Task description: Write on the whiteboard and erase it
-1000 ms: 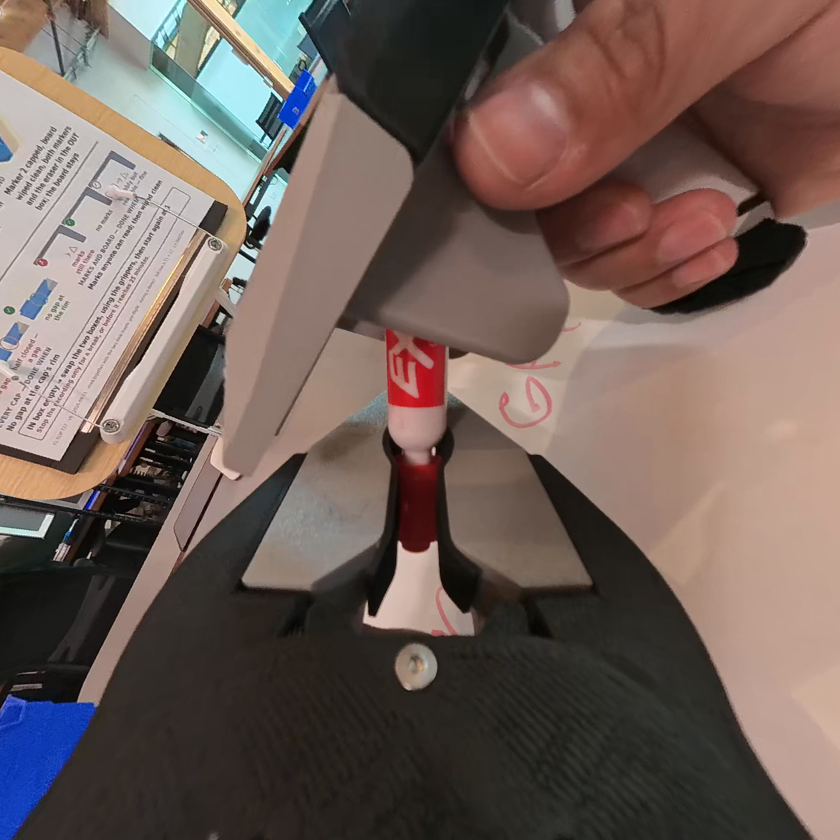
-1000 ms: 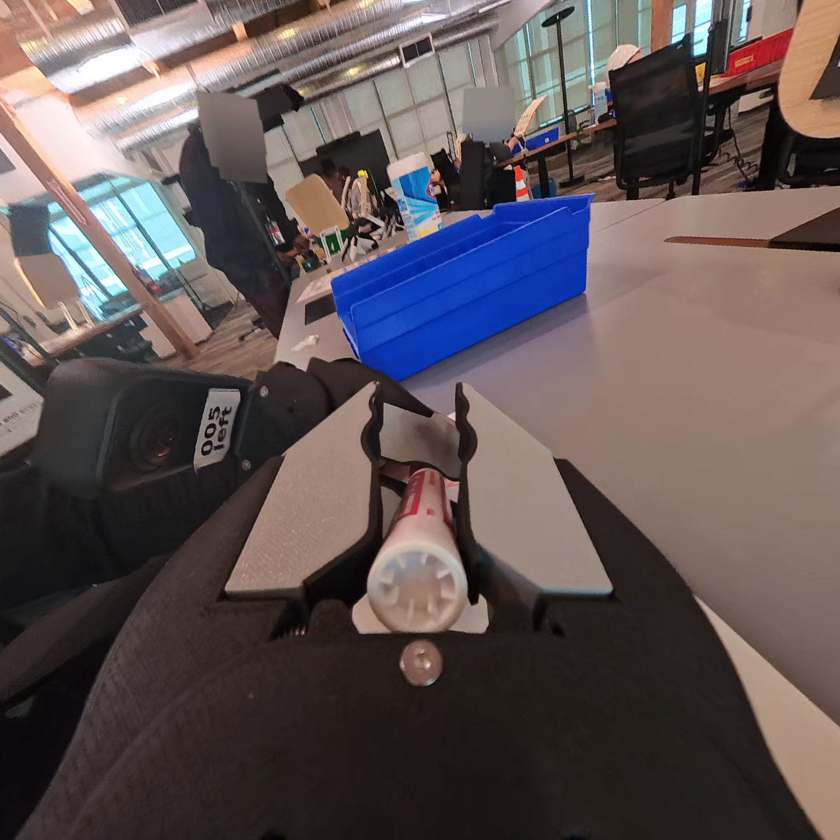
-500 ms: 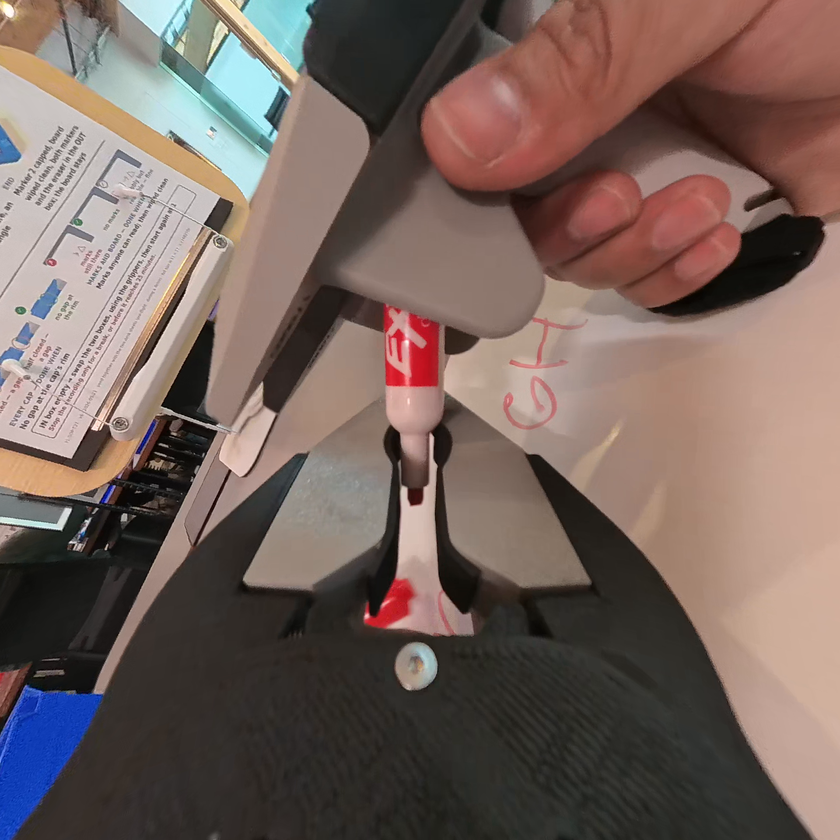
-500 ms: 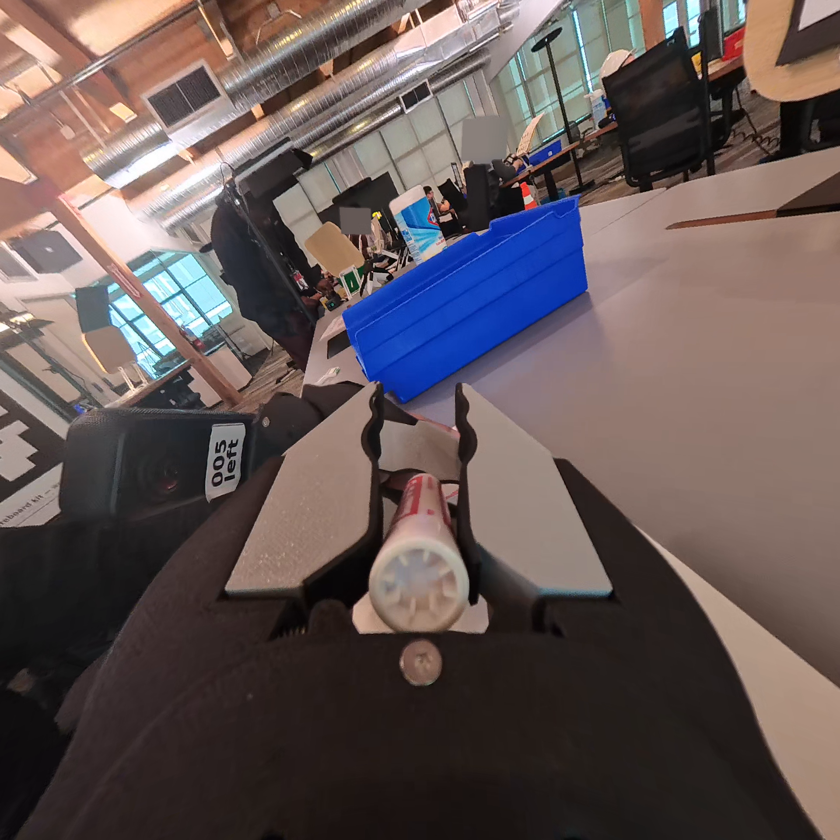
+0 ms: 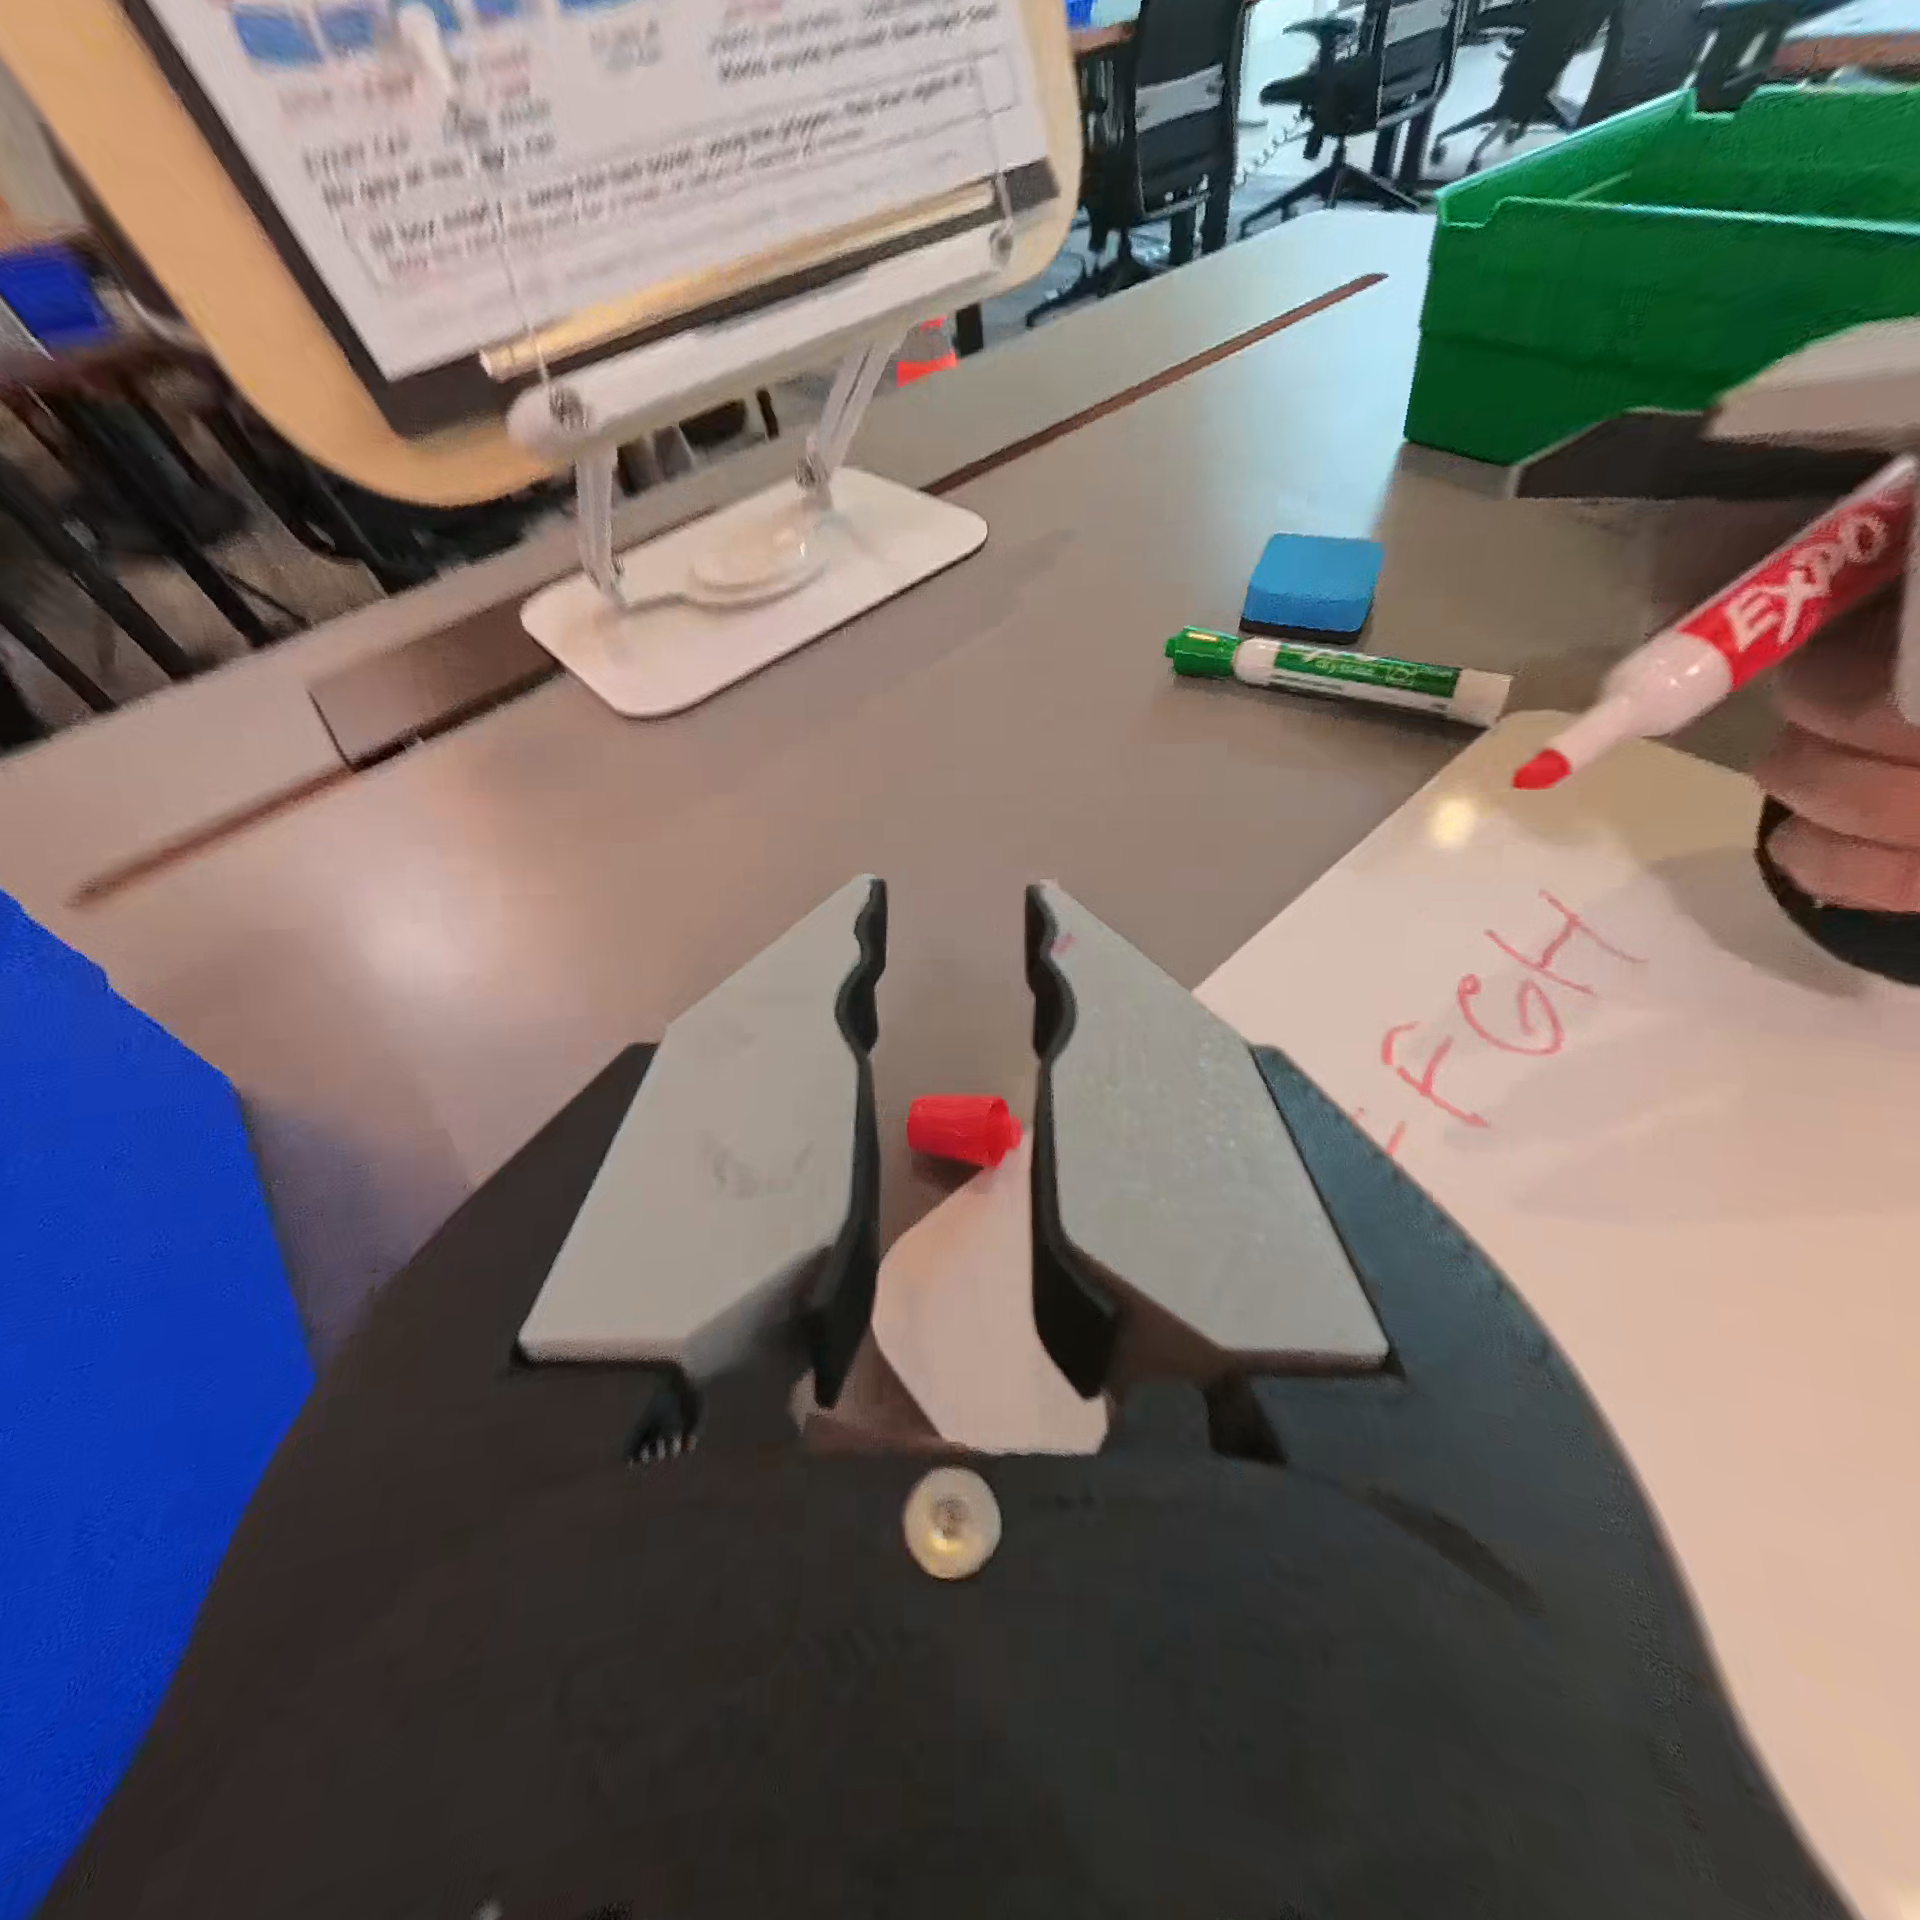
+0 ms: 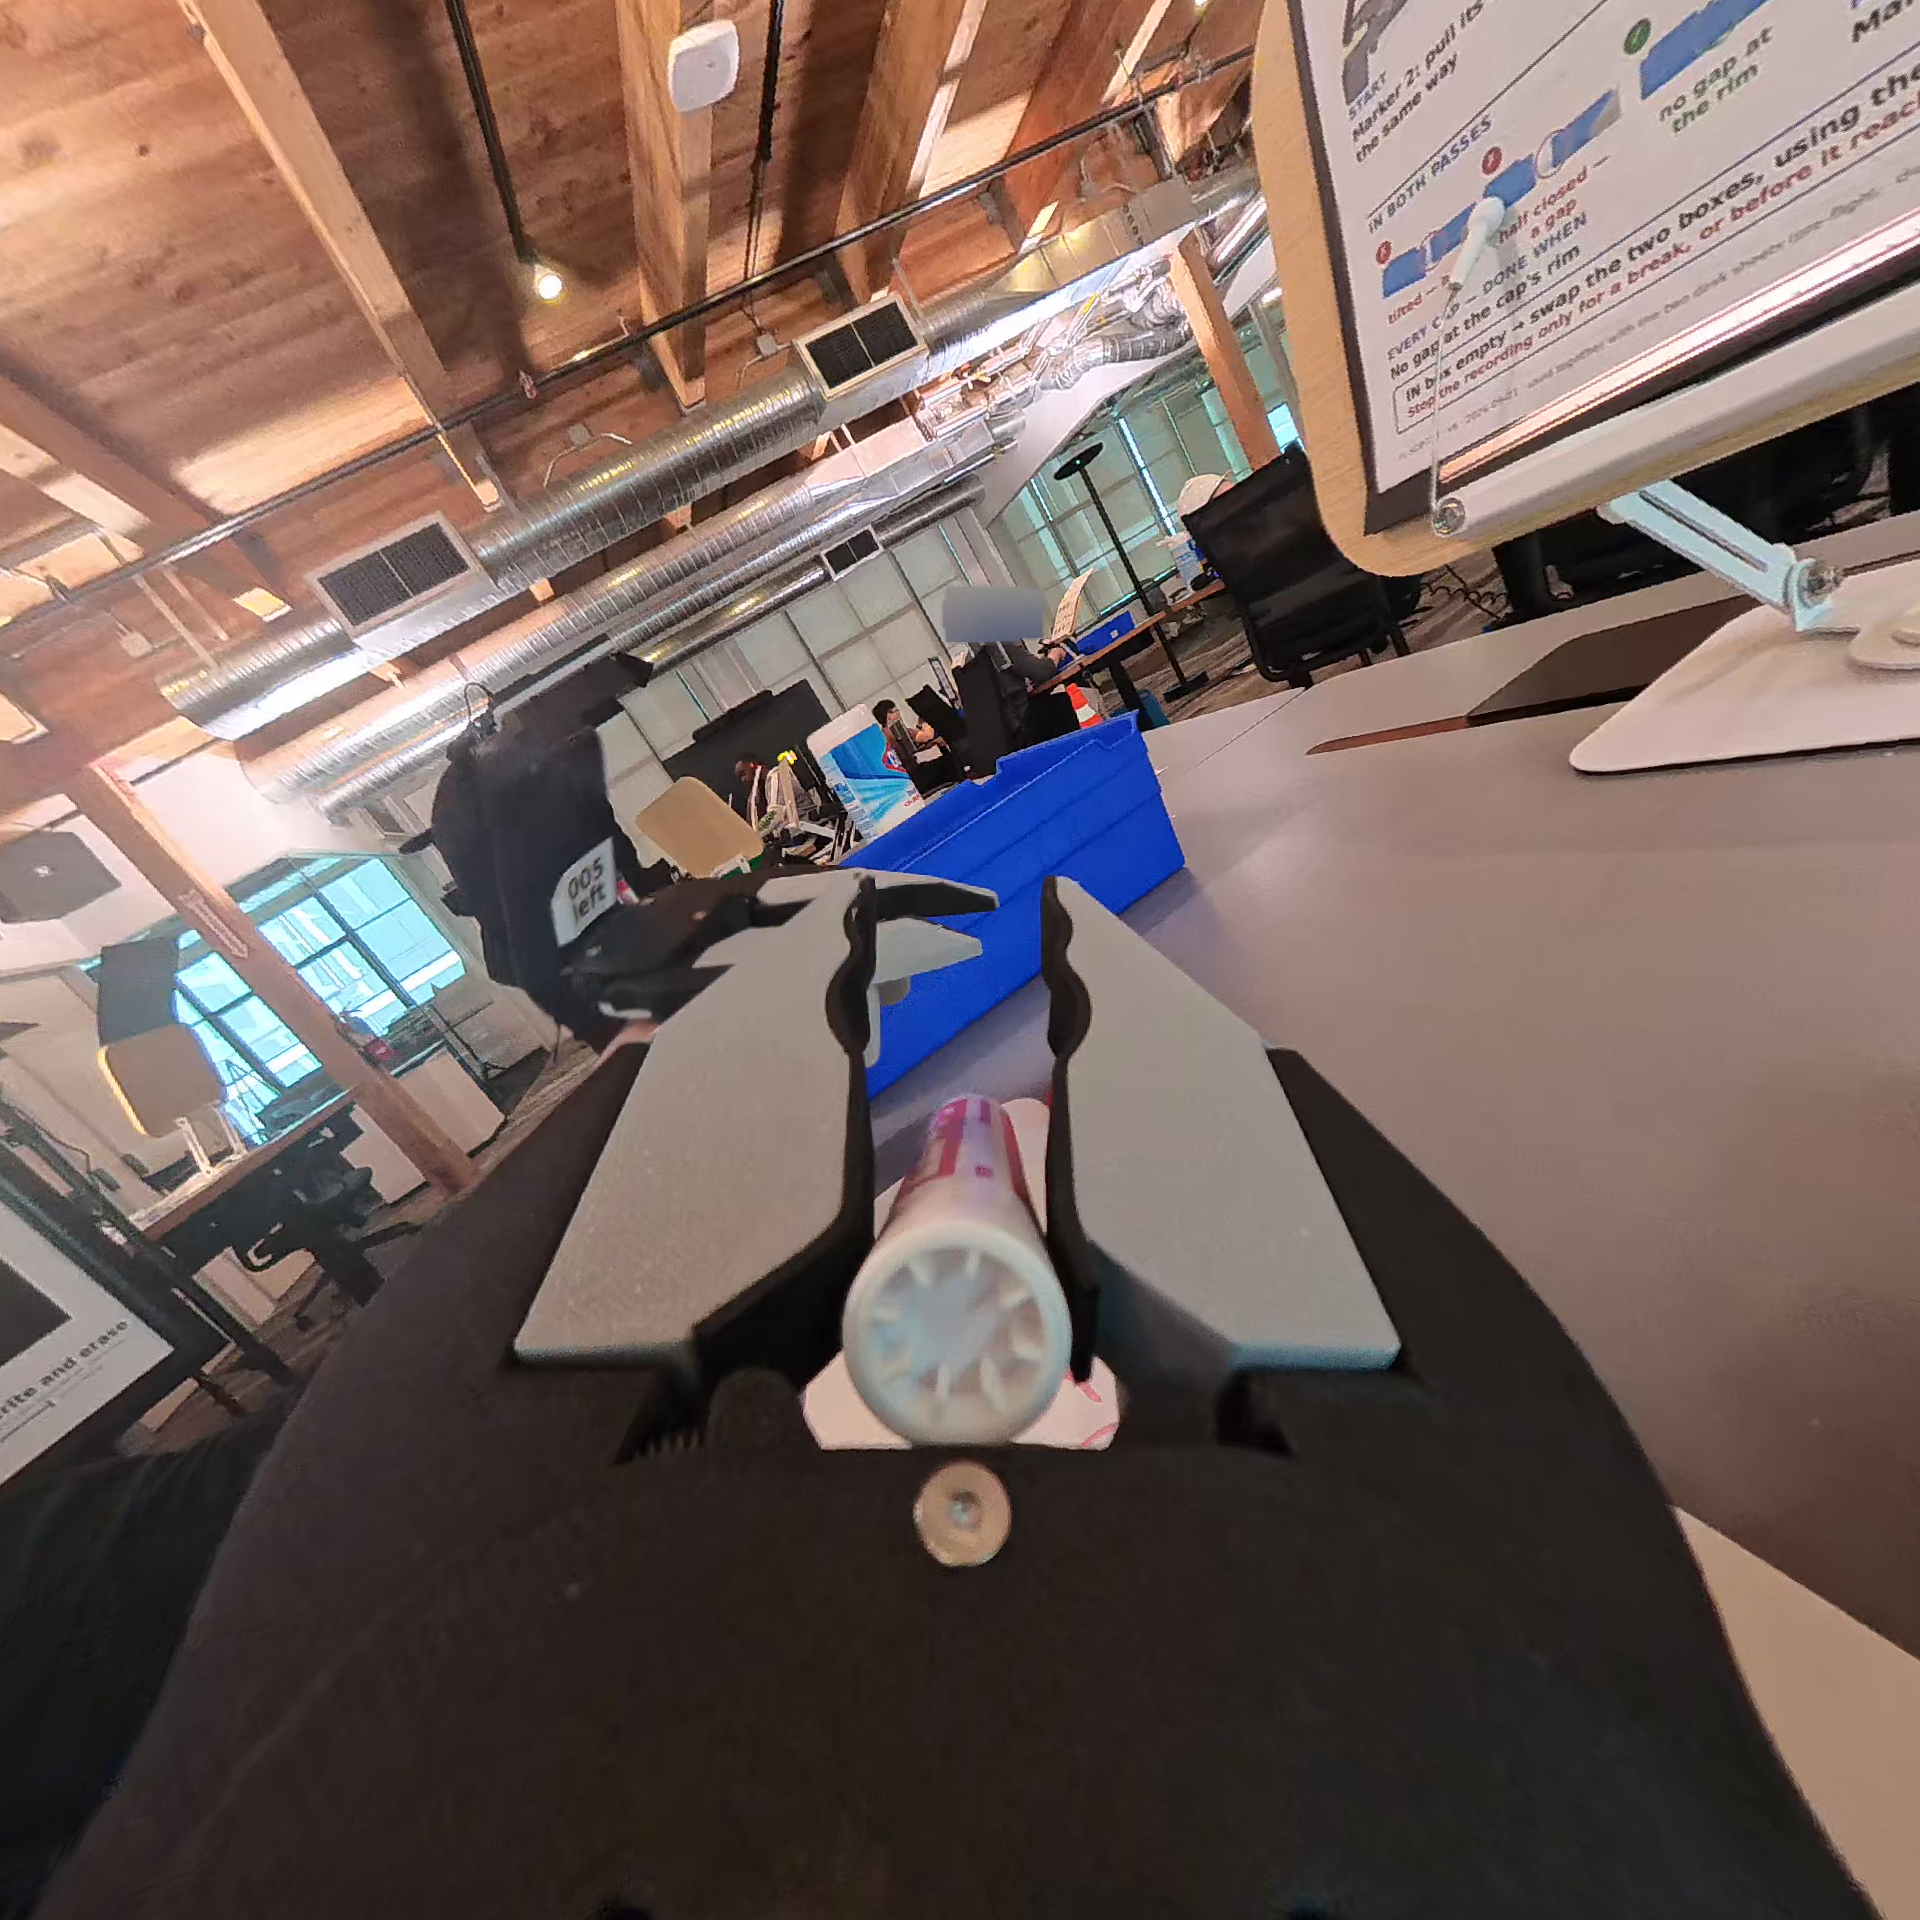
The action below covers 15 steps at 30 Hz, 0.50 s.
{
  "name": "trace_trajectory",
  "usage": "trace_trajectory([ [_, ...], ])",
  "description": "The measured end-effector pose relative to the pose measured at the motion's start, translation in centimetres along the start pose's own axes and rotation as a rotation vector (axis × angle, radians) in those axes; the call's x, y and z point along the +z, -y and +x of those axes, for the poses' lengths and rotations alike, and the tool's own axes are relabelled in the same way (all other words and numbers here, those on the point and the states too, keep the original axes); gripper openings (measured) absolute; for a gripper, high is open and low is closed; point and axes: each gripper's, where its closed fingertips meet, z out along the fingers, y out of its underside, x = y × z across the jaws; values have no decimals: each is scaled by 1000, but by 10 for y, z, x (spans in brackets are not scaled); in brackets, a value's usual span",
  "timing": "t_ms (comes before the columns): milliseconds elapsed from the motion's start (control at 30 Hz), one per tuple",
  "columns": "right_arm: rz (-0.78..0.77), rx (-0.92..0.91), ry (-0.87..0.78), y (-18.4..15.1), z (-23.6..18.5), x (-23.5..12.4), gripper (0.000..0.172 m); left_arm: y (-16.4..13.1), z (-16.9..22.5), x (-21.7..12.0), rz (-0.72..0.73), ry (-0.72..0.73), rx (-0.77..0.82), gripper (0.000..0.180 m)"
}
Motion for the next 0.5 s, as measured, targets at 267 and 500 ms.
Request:
trace_trajectory([
  [267, -17, -20, 19, -2, -6, 3, 30, -67, 1, 22, -405, -147, 273, 28],
  [500, 27, 21, 25, 7, -4, -4, 30, -57, 5, 50, -513, -196, 322, 35],
])
